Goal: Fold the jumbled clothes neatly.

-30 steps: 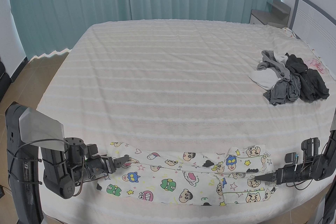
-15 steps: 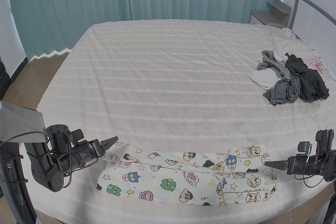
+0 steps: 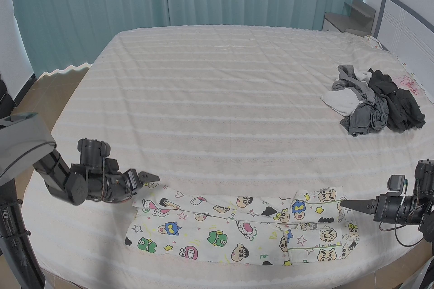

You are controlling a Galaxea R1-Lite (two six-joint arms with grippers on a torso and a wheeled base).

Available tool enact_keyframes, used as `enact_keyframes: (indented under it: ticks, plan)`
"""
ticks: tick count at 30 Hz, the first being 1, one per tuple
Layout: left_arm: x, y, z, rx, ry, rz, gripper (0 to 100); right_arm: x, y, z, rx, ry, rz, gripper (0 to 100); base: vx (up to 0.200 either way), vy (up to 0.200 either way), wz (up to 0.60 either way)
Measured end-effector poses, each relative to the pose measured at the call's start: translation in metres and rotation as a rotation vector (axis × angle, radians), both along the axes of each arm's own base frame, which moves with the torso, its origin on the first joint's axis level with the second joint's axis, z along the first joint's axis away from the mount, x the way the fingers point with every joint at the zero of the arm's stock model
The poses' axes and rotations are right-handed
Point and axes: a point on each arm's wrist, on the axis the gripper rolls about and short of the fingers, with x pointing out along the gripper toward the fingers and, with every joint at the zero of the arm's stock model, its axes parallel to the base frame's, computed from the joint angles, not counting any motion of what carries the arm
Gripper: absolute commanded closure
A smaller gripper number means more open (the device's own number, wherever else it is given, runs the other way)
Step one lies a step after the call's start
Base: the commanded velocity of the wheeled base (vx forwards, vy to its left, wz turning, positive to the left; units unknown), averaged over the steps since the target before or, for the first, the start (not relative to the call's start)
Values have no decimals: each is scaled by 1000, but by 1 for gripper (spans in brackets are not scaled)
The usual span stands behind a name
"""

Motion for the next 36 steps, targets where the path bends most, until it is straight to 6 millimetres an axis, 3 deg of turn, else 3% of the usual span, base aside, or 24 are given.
enact_keyframes:
  ticks: [5,8,14,28,29,36]
  plan:
    - [32,-2,28,-58,15,-4,0,-10,8,6,38,4,17,0,0,0,0]
    - [41,-2,32,-81,29,-8,0,-15,11,8,52,7,28,0,0,0,0]
    - [50,-2,22,-87,59,-8,0,-21,15,10,56,-2,48,0,0,0,0]
    - [49,1,3,-62,123,-25,0,-24,15,9,57,8,53,0,0,0,0]
    - [48,1,2,-64,128,-29,100,-24,15,9,57,9,53,0,0,0,0]
    - [41,-1,-5,-66,189,-39,100,-24,15,8,57,10,52,0,0,0,0]
